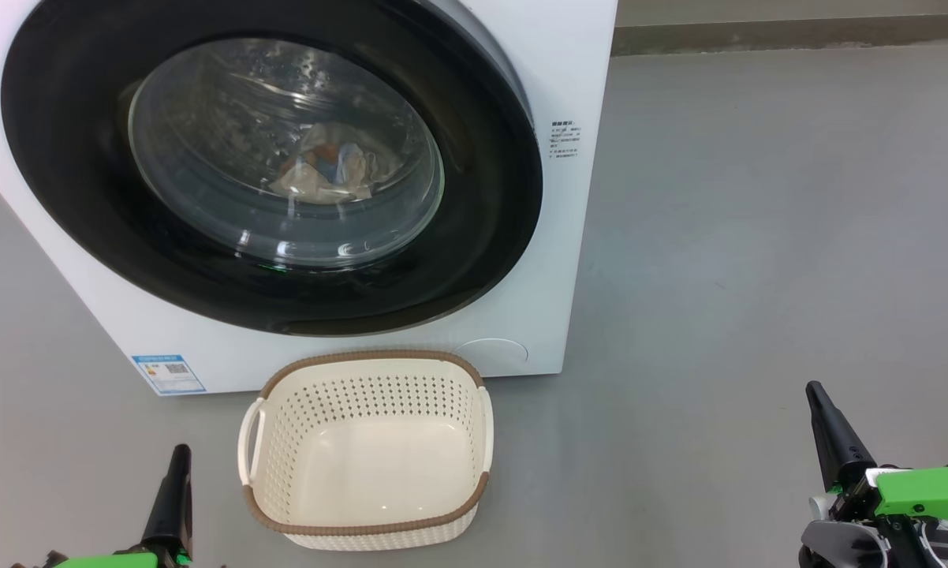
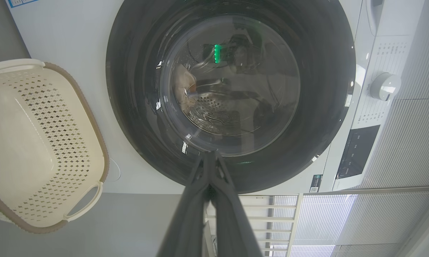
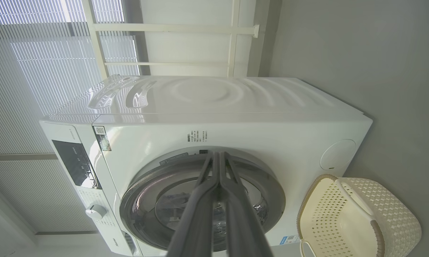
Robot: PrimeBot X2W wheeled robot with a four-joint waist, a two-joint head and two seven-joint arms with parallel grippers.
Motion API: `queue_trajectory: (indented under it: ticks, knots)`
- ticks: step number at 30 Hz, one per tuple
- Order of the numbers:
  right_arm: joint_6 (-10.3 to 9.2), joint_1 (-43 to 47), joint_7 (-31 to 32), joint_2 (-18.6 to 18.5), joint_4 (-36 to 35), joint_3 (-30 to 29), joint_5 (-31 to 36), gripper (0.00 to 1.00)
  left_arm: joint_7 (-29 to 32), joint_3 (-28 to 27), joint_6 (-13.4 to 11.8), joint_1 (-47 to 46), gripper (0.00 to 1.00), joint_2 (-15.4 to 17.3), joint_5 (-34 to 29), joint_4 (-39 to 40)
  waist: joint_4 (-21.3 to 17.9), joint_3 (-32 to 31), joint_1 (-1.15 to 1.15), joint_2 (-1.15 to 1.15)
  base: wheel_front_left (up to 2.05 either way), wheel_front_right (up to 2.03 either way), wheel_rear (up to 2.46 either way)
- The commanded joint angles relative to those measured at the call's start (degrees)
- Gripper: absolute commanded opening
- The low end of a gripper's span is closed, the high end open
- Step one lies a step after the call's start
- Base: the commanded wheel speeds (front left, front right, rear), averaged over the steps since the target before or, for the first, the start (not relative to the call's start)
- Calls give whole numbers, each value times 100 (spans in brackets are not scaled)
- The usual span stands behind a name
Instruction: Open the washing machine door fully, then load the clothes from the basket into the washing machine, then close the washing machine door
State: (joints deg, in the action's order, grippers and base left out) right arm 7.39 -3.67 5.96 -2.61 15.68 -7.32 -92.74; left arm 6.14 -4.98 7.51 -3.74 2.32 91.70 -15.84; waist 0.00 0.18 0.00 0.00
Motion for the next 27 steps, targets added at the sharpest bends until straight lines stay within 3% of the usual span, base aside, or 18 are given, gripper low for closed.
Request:
queue_trajectory:
  ticks: [1, 27]
  knots:
    - [10, -248, 28, -52, -168, 110, 33, 0, 35, -154, -2, -244, 0, 55, 47, 181, 0, 0, 0, 0, 0, 0, 0]
    - [10, -249, 38, -44, -167, 99, 43, 0, 35, -153, -2, -244, 0, 55, 47, 181, 0, 0, 0, 0, 0, 0, 0]
